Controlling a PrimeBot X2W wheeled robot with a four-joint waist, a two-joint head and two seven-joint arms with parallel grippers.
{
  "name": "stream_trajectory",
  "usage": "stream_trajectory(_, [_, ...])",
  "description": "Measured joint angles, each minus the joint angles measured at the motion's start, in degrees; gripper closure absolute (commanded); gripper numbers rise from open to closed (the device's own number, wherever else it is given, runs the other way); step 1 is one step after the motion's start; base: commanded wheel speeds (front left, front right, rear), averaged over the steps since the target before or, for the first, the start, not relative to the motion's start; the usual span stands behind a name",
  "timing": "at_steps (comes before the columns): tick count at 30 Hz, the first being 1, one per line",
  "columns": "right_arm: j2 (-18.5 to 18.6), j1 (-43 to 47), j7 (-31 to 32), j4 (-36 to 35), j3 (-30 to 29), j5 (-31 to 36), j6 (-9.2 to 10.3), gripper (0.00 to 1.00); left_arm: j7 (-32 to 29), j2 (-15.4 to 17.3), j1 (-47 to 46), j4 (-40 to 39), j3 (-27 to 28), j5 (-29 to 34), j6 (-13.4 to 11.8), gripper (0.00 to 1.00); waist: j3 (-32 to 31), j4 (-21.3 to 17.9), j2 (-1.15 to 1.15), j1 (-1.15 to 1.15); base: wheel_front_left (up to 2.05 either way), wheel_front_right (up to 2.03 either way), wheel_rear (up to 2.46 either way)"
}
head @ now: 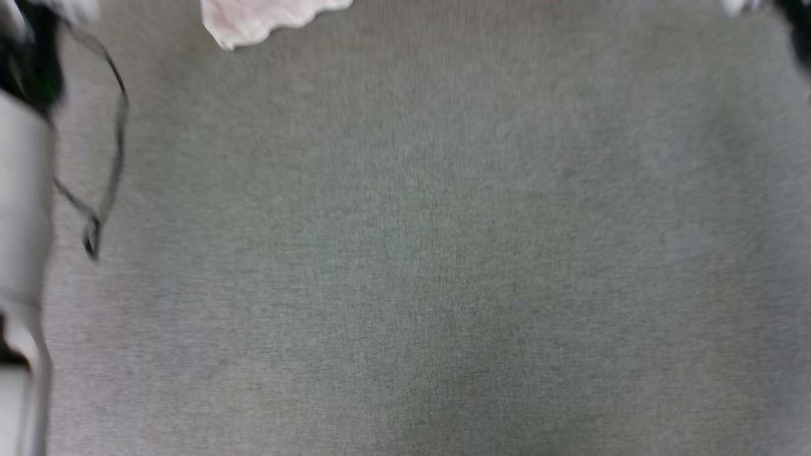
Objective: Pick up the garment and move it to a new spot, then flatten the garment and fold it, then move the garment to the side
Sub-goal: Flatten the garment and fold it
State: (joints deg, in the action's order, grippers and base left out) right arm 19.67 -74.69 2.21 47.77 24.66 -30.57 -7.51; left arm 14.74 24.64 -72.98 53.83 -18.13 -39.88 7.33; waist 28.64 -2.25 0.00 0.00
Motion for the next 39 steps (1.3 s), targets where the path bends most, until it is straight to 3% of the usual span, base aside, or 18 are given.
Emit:
stream_trajectory(6, [2.59,17.01,-1.2,-5.76,2.4,-3.49,-0.01,1.0,0.15,0.05,21.31,-7.17,1.82,-3.09,0.07,1.0,-8.66,0.45,0.0,0.0,0.0,0.0,0.0])
stream_trajectory(12, [4.79,33.33,-0.12,-12.67,1.04,-5.31,-0.03,1.0,-0.02,-0.04,42.68,-17.48,3.63,-5.28,-3.33,1.0,-16.9,0.67,0.0,-0.01,0.0,0.0,0.0])
stream_trajectory(22, [4.41,62.5,4.99,-27.43,-9.59,-2.03,-0.04,1.0,-5.78,1.76,73.12,-40.85,6.22,-9.98,-14.4,1.0,-26.87,1.17,0.0,-0.02,0.0,0.0,0.0])
stream_trajectory(26, [1.7,72.88,8.75,-35.17,-15.77,0.86,-0.04,1.0,-9.24,2.9,81.18,-49.69,6.65,-10.96,-18.55,1.0,-28.78,1.58,0.0,-0.03,0.0,0.0,0.0])
stream_trajectory(28, [-3.23,83.25,16.34,-47.24,-22.57,5.0,-0.03,1.0,-12.24,4.12,88.21,-58.89,8.01,-13.24,-21.93,1.0,-29.07,1.64,0.0,-0.02,0.0,0.0,0.0])
stream_trajectory(32, [-5.38,83.52,20.2,-50.78,-24.71,7.01,-0.02,1.0,-12.65,5.0,87.44,-60.5,8.06,-12.63,-22.27,1.0,-27.85,1.4,0.0,-0.02,0.0,0.0,0.0])
stream_trajectory(39, [-5.68,74.29,22.98,-48.71,-23.09,8.71,-0.01,1.0,-14.18,5.08,73.86,-55.44,4.74,-10.24,-18.76,1.0,-23.19,1.52,0.0,0.0,0.0,0.0,0.0])
